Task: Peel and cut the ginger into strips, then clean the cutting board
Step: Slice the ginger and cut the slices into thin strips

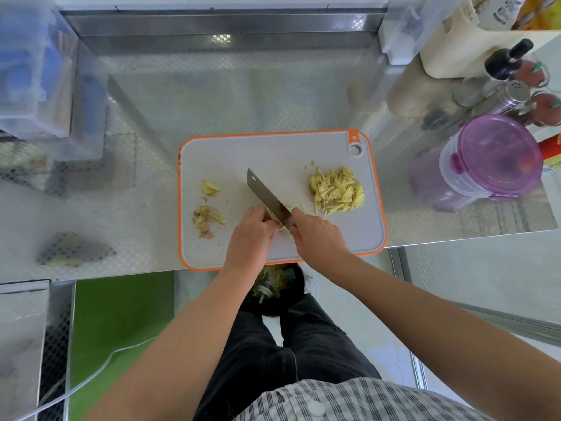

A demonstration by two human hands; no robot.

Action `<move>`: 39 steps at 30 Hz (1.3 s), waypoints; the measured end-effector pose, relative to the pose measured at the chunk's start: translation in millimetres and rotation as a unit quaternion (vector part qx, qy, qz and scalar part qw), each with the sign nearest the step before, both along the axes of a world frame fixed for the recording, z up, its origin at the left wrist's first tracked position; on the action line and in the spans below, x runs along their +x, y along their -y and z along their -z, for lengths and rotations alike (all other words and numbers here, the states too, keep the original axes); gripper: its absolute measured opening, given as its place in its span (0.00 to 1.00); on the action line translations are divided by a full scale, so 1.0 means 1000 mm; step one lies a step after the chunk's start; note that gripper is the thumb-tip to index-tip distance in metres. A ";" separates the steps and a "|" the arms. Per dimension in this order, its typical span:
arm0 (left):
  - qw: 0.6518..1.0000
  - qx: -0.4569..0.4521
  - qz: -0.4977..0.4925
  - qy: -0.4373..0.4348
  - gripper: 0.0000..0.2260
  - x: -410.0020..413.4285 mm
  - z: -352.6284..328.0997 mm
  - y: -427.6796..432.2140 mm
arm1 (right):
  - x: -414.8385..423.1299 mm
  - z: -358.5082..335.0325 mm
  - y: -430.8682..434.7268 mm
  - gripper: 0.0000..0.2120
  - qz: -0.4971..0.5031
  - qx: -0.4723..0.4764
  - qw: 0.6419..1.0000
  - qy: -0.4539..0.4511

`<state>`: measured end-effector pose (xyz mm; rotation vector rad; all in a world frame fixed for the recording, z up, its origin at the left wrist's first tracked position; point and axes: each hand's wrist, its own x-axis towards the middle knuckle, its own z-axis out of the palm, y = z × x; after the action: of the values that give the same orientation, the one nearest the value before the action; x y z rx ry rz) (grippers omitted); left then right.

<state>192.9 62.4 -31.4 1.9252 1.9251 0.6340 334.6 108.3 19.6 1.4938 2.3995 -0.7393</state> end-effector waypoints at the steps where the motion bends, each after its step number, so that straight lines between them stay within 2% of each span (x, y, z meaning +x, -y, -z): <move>1: 1.000 -0.002 -0.001 0.000 0.08 0.000 0.000 0.000 | -0.002 0.003 0.001 0.04 0.001 0.004 1.000 -0.001; 4: 1.000 -0.005 -0.005 -0.007 0.05 0.001 -0.001 0.001 | -0.002 0.009 0.003 0.06 0.009 0.015 1.000 -0.015; 8: 1.000 -0.002 -0.007 -0.015 0.05 0.001 0.000 0.001 | 0.006 0.004 0.003 0.06 0.035 0.024 0.998 -0.050; 14: 1.000 0.008 0.001 -0.017 0.10 0.001 -0.003 -0.001 | 0.005 -0.006 -0.001 0.07 -0.013 0.010 1.000 -0.016; 23: 1.000 -0.004 -0.005 -0.007 0.07 0.000 0.000 0.001 | -0.006 0.006 0.001 0.06 -0.003 0.017 1.000 -0.002; 30: 1.000 0.011 -0.005 -0.012 0.06 0.001 -0.004 -0.001 | 0.009 0.001 0.002 0.06 0.019 0.033 0.998 -0.053; 33: 1.000 0.020 -0.004 -0.013 0.08 0.001 -0.005 -0.001 | 0.011 -0.007 0.002 0.07 -0.012 0.018 0.999 -0.030; 37: 1.000 0.027 -0.006 -0.009 0.08 0.000 -0.001 -0.001 | 0.007 -0.008 0.000 0.01 -0.023 0.001 1.000 -0.005; 39: 1.000 0.027 -0.005 -0.008 0.07 0.000 0.001 -0.001 | 0.003 -0.005 0.001 0.02 -0.019 0.001 1.000 0.001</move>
<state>192.9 63.8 -32.0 1.9600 1.9478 0.6824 337.8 107.7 24.9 1.4443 2.4205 -0.7278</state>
